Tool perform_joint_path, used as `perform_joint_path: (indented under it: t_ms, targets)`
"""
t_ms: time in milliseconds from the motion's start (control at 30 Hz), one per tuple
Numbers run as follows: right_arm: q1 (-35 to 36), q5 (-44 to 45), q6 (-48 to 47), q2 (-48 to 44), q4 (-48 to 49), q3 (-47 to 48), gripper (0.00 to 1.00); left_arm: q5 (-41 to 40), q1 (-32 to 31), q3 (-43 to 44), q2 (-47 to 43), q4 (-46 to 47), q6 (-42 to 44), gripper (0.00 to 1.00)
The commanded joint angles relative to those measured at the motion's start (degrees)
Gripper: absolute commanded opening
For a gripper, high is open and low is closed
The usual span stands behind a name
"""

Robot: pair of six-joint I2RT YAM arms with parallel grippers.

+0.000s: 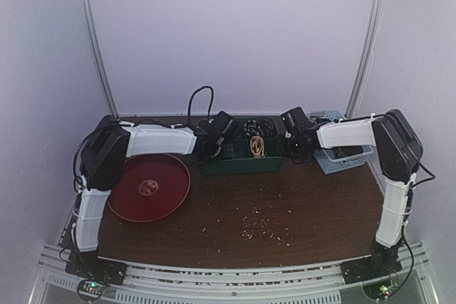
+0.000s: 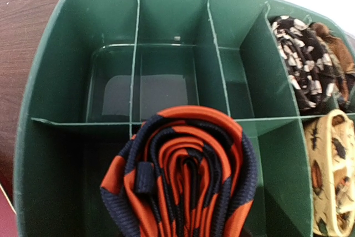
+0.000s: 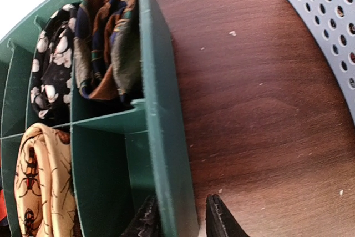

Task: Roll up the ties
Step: Move the storage box to the center of the board, then place the tie in the storage box.

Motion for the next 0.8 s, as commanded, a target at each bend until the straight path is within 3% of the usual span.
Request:
perform_joint_path:
  t_ms: [0,300,567,767]
  targets:
    - [1.9,-0.1,0.7,-0.5,-1.0,-1.3,0.29,-2.8,0.2,1.7,3.6,-2.5,-0.5,0.07]
    - [2.8,0.0,0.8,-0.4,-0.6,-2.0,0.29,-1.9,-0.3,2.1,6.8,-3.3,-1.3,0.09]
    - [2.7,0.6,0.5,-1.6,-0.8,-2.0,0.29,-0.9,-0.5,5.6,7.0,-8.9,-0.1,0.32]
    - [2.8,0.6,0.4,-2.1,-0.9,-1.9,0.29,-0.4,-0.6,6.0,5.8,-9.0,0.8,0.44]
